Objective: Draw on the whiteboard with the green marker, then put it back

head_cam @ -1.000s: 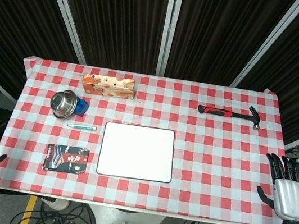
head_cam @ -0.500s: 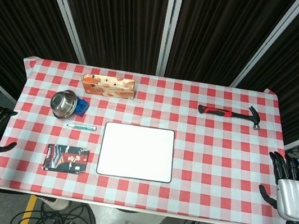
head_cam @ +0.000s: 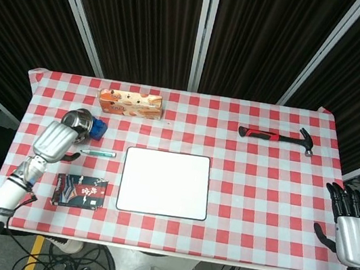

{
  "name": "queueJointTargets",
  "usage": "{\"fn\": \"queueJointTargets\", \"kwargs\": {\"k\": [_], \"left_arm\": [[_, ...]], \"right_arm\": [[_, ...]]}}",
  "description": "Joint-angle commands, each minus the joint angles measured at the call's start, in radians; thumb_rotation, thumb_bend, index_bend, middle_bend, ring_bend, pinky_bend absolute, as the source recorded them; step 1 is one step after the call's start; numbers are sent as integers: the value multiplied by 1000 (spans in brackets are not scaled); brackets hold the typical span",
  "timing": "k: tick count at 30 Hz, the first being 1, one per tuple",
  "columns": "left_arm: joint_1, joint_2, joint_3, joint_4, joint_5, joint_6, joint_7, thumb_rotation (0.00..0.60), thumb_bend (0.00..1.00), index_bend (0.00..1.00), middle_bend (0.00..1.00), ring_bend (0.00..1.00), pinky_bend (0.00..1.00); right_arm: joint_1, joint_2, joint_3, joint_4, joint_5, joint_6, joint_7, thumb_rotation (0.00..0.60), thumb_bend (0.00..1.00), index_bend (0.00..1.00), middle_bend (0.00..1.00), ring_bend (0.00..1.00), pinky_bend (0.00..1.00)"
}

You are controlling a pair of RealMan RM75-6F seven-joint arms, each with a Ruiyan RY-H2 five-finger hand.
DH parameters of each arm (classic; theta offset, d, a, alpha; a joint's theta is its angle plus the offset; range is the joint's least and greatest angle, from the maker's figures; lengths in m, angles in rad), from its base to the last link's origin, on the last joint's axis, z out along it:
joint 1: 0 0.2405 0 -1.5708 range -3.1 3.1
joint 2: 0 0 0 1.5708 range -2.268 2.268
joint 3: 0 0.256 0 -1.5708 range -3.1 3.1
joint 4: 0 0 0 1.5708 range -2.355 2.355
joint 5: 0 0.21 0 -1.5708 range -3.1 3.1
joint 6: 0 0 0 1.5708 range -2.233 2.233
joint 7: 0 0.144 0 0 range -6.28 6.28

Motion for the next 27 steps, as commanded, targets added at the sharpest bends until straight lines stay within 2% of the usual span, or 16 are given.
{"fn": "queueJointTargets", "kwargs": {"k": [1, 8, 11, 27], "left_arm": [[-76, -111, -5, 98, -102, -88, 120, 600, 211, 421, 480, 711, 1000], [-137, -229, -6, 202, -261, -140, 290, 600, 211, 420, 480, 767, 1000], [-152, -258, -12, 222, -316, -143, 325, 600, 212, 420, 481, 770, 1000], [-237, -348, 2, 253, -555, -142, 545, 600, 244, 433, 492, 783, 1000]], "right_arm": [[3, 2, 0, -3, 5, -8, -4, 600, 152, 0, 71, 0, 0], [9, 1, 0, -7, 16, -25, -9, 600, 152, 0, 69, 0, 0], [9, 1, 0, -7, 20, -26, -10, 600, 153, 0, 69, 0, 0], [3, 0, -3, -2, 37, -30, -2, 600, 153, 0, 69, 0, 0]]}}
